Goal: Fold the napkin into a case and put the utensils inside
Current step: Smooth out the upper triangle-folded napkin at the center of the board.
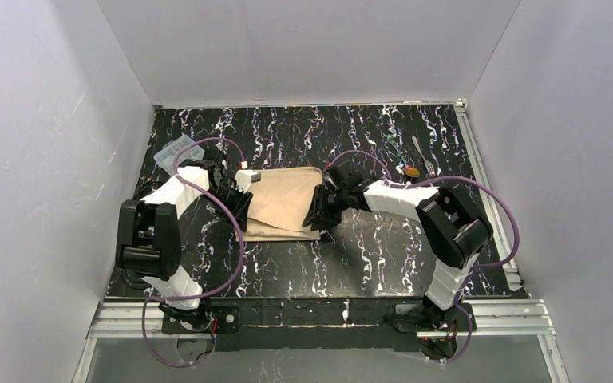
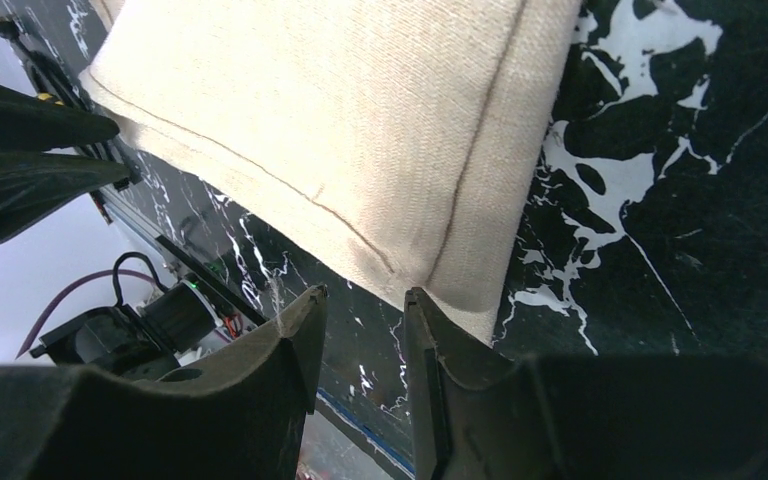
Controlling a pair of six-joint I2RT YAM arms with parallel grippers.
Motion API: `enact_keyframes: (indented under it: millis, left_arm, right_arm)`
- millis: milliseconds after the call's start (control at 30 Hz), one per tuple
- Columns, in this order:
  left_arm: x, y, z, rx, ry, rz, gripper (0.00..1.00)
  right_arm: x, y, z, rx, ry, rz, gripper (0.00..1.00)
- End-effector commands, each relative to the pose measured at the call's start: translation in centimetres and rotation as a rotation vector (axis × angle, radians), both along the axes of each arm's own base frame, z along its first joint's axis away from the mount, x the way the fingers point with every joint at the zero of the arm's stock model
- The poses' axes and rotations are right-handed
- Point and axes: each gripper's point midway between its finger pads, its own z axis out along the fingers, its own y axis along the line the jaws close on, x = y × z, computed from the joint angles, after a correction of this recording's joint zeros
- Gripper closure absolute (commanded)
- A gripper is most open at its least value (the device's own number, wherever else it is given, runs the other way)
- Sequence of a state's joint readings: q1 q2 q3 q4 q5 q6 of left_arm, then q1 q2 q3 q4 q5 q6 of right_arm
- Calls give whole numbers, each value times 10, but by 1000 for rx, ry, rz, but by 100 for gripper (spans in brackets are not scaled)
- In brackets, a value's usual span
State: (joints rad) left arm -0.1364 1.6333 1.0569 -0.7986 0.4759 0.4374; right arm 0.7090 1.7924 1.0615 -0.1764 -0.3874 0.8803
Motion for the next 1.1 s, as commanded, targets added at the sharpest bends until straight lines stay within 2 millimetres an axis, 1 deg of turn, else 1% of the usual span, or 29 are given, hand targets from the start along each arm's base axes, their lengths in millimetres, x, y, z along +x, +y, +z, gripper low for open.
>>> enact_keyframes:
  millis: [0,233,500,633,800,967,1067]
  left_arm:
    - [2,3,5,9,-54,-16,74]
    - [3,7,1,29,-66,-24,76]
    - [3,8,-2,33,-75,-30,76]
    - [4,10,-5,51,-96,-46,77]
    - [6,9,-7,78,-135,-79,77]
    - [6,8,-9,89,-144,-96,78]
    - [6,8,-9,95,-148,-100,78]
  right_arm:
    - [-2,-1,-5,-4,8,-6,57]
    - [-7,-4,-15,-17,31,-12,57]
    - [-4,-1,-24,2,38,-41,57]
    - [-1,4,-21,31,36,-61,58]
    - [-2,3,-20,39,38,-81,62]
    - [3,7,-16,73,18,-103,67]
    - [3,8,-17,81,27,-112,71]
